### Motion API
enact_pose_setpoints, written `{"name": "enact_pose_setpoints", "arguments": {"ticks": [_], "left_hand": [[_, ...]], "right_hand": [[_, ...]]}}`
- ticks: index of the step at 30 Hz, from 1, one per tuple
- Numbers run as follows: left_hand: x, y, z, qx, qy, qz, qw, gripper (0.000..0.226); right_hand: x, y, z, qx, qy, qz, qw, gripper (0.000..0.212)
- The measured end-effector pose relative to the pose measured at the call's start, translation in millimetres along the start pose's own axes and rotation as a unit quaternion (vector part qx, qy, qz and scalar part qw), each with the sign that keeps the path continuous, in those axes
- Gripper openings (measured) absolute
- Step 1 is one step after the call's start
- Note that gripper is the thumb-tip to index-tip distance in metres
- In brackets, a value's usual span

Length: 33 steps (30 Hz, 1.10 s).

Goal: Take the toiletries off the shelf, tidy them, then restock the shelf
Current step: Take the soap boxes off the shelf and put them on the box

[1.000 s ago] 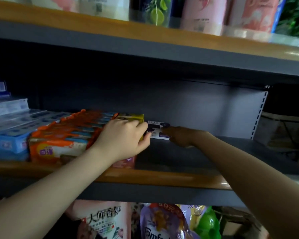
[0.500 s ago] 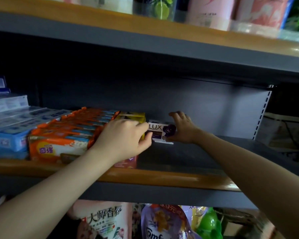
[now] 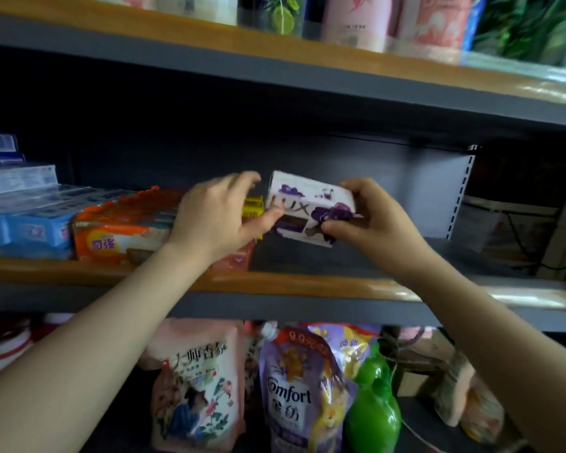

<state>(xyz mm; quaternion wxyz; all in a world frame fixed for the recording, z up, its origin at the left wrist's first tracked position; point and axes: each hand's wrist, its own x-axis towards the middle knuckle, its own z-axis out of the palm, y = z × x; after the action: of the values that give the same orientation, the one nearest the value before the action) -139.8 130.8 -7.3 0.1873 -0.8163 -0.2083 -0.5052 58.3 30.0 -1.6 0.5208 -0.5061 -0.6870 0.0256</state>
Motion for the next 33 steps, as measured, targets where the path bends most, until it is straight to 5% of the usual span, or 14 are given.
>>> {"name": "enact_pose_setpoints", "arguments": {"ticks": [3,7,15,23,29,33], "left_hand": [[-22.8,24.2,-17.5,-0.142,0.019,-0.025,0.989,0.049],[-65.9,58.0,-31.9,-0.330,0.006,-0.167,0.929,0.030],[-101.9,76.0,-41.4,-0.343,-0.017,-0.255,0.904,0.036],[-135.3,70.4,-27.5,-0.530,-0.124,-0.382,0.747,0.031],[-162.5,83.8,-7.8,-0.676,-0.200,-0.537,0.463,0.044],[-172.2,96.4,-2.1,-0.667,-0.256,-0.553,0.429,0.045]], "right_hand": [[-39.8,-20.7,4.7,0.162,0.006,0.011,0.987,0.040],[-75.4,-18.3,24.5,0.341,-0.015,0.099,0.935,0.040],[-110.2,-4.6,50.6,0.453,-0.057,0.214,0.863,0.037],[-132.4,-15.9,45.7,0.212,0.041,0.111,0.970,0.047],[-147.8,-19.6,39.4,0.223,-0.034,0.129,0.966,0.028],[-153.3,-13.5,37.6,0.247,-0.049,0.185,0.950,0.019]]}}
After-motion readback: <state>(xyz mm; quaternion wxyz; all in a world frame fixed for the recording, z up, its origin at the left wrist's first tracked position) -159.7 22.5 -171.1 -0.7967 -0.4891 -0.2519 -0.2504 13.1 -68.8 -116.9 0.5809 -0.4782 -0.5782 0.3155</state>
